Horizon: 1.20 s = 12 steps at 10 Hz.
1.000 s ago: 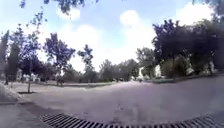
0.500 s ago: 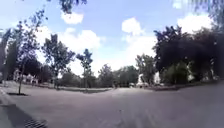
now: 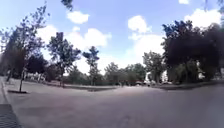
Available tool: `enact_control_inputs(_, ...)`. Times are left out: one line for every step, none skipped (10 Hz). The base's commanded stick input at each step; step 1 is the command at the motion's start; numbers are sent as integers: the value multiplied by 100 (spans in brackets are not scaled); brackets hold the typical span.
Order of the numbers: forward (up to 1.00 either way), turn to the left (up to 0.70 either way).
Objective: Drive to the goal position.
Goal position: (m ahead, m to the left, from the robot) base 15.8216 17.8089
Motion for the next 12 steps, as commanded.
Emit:
enact_control_inputs(85, 0)
enact_control_inputs(85, 0)
enact_control_inputs(85, 0)
enact_control_inputs(85, 0)
enact_control_inputs(85, 0)
enact_control_inputs(85, 0)
enact_control_inputs(85, 0)
enact_control_inputs(85, 20)
enact_control_inputs(85, 31)
enact_control_inputs(85, 34)
enact_control_inputs(85, 34)
enact_control_inputs(85, 34)
